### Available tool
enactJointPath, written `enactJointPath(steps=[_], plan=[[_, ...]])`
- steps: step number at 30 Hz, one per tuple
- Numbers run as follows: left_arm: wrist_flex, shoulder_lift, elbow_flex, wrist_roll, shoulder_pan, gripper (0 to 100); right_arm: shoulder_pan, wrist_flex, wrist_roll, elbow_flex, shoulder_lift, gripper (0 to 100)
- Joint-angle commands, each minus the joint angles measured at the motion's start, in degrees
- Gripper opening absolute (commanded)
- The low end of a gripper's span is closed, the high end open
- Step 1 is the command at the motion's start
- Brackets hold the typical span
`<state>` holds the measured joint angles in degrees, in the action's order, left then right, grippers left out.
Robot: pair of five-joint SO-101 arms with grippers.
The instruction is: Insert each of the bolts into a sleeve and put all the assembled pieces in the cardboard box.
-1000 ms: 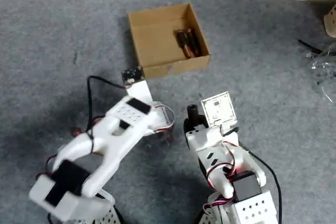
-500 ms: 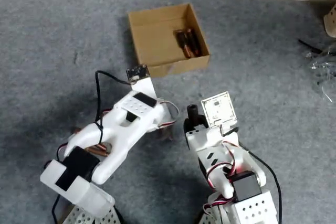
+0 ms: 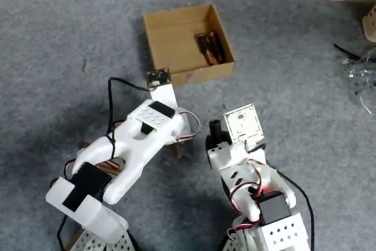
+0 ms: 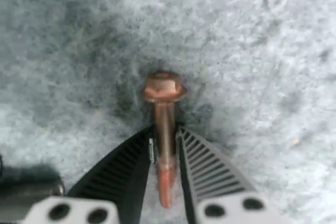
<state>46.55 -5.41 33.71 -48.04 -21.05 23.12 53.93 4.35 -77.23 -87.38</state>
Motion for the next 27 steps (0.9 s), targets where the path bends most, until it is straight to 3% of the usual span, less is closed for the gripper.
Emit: enactJointPath(steps=[1,9,19,27], plan=[[0.26,0.66,-1.63,1.49,1.63,0,-0.40,-2.24,0.53,0.75,-0.66,0.4],[0.09,15.34,4.26,4.57,3.74,0,-0.40,-3.65,0.53,0.57,-0.66,0.4],[0.09,44.18,16.13,8.18,9.71,0,-0.40,-4.26,0.53,0.57,-0.75,0.4],[0.09,67.03,23.60,11.34,10.15,0,-0.31,-9.10,0.53,-1.45,-0.75,0.4]])
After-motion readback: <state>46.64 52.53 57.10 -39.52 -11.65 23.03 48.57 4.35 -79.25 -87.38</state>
